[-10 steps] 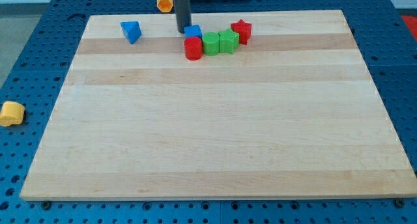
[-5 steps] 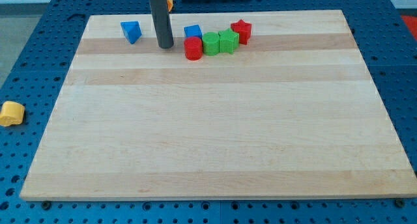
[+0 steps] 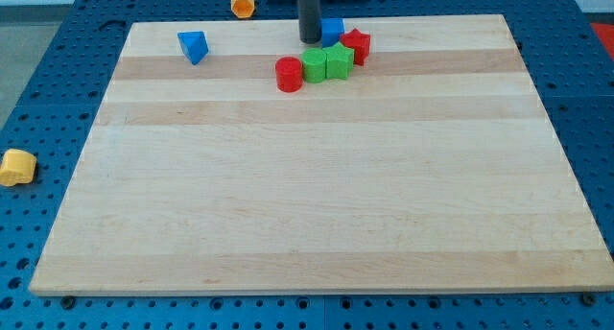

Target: Slide the blue cube to the top right

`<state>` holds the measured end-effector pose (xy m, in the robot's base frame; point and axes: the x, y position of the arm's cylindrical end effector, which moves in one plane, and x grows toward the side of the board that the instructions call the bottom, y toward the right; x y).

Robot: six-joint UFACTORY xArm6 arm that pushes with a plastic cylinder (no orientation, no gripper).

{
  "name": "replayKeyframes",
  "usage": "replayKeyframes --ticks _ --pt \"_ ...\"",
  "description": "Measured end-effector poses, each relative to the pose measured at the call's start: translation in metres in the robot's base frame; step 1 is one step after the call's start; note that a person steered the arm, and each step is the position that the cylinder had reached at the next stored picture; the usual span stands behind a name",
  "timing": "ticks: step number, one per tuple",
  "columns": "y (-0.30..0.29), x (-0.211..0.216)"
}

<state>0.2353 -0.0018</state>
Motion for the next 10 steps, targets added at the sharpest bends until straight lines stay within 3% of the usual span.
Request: replayKeyframes --ticks 4,10 --pt "0.082 0.001" --pt "0.146 0.001"
